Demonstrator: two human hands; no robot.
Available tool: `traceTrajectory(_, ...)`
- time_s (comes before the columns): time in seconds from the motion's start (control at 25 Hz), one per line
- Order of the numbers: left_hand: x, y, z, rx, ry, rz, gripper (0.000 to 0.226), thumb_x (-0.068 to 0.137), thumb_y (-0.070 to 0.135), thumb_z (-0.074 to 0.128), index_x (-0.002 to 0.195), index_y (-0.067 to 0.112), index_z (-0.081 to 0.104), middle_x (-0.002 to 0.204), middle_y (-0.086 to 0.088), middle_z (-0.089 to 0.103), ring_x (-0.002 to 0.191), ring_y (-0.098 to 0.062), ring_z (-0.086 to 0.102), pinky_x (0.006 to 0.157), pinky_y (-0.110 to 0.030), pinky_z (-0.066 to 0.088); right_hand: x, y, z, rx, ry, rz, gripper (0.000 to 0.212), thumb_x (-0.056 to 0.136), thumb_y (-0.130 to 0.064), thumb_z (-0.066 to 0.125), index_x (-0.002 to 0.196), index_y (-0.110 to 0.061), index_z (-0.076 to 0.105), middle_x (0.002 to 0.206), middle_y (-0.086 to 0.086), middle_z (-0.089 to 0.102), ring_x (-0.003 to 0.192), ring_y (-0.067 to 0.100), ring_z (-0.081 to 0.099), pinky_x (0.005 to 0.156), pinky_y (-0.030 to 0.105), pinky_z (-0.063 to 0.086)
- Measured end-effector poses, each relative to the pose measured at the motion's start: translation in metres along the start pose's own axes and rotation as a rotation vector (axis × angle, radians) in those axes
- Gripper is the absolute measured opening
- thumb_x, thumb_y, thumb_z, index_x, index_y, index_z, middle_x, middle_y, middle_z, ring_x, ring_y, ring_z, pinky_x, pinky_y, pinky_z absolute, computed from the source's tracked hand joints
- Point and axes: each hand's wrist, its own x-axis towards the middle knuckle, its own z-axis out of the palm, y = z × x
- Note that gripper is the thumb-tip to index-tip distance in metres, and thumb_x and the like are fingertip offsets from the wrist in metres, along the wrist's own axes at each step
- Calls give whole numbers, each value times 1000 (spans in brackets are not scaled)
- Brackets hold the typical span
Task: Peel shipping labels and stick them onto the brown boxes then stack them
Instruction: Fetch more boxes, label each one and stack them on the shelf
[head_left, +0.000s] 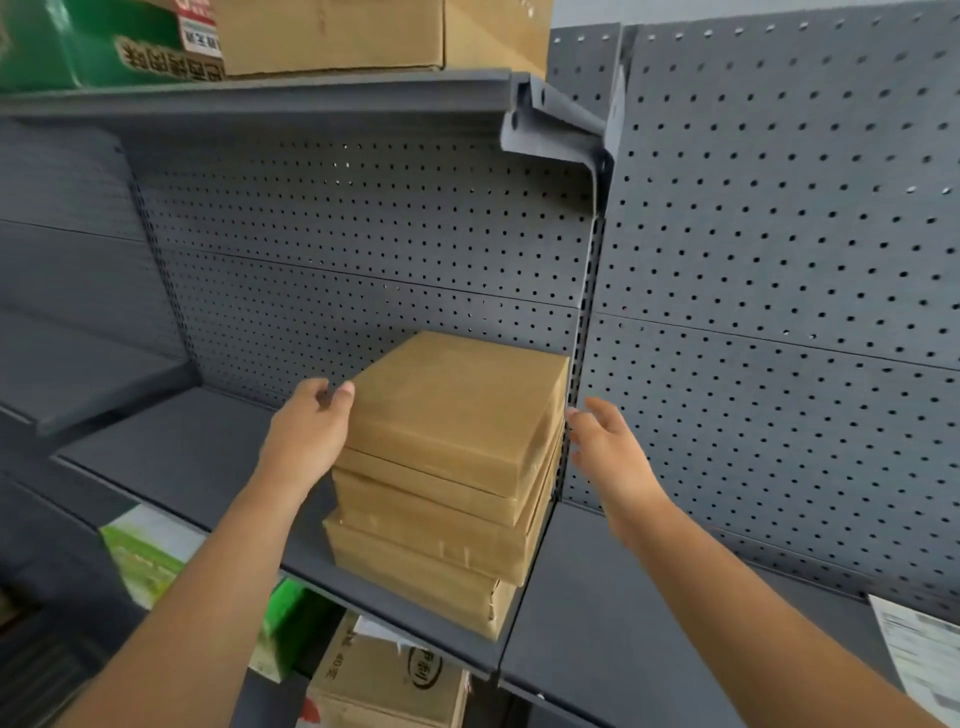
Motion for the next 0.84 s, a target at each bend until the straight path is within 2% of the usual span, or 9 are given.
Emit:
traceTrajectory(0.12,5,-8,3,-270,-85,-182,64,101,58,44,149,15,46,153,-9,48,138,-31,46,110,-47,36,6,12,19,102,-63,89,70,89,-51,50,153,-32,29,153,-8,42,136,20,44,116,49,33)
traceTrajectory(0.2,5,-12,5,-344,-92,-210,67,98,62,47,147,17,49,150,-6,52,137,-30,49,111,-48,37,5,14,29,122,-98,103,65,86,-55,53,144,-30,41,140,-11,54,128,16,51,115,47,35)
traceTrajectory(0.32,-4,-7,10,-359,-36,-162,46,100,56,49,122,17,59,114,1,60,117,-28,57,96,-44,41,-1,8,27,129,-92,73,29,97,-42,50,123,-31,56,117,-11,65,111,14,59,107,41,43)
traceTrajectory(0.4,-16,6,14,-376,-33,-136,39,100,55,49,108,17,56,98,4,55,98,-22,55,88,-41,38,-6,8,12,151,-74,60,31,96,-41,50,124,-31,58,118,-8,67,110,16,62,104,43,47)
traceTrajectory(0.48,-32,22,21,-379,-78,-105,39,98,59,50,103,20,53,99,4,55,95,-19,54,87,-40,40,-15,8,-15,156,-23,49,31,96,-38,49,124,-30,60,118,-5,69,108,17,64,97,41,51)
traceTrajectory(0.56,-48,39,36,-369,-130,-78,42,96,61,52,105,20,55,104,4,58,96,-15,55,89,-41,43,-26,9,-50,158,41,45,28,97,-34,48,120,-30,63,113,-4,70,102,16,65,83,34,51)
traceTrajectory(0.64,-69,56,58,-359,-191,-34,41,96,59,54,104,19,56,105,2,60,97,-16,58,81,-39,45,-41,12,-90,161,116,49,27,97,-33,49,120,-31,64,110,-5,70,96,15,64,73,30,46)
traceTrajectory(0.76,-104,80,98,-335,-292,52,36,98,53,55,104,17,55,102,0,61,91,-15,58,65,-31,40,-62,27,-150,143,221,65,25,97,-30,50,114,-30,68,105,-4,73,95,17,65,76,32,49)
traceTrajectory(0.84,-124,91,128,-330,-381,82,33,98,51,56,110,20,57,107,4,62,92,-10,58,66,-29,41,-74,41,-187,166,291,81,25,95,-28,52,113,-29,70,107,-3,75,101,20,67,88,37,53)
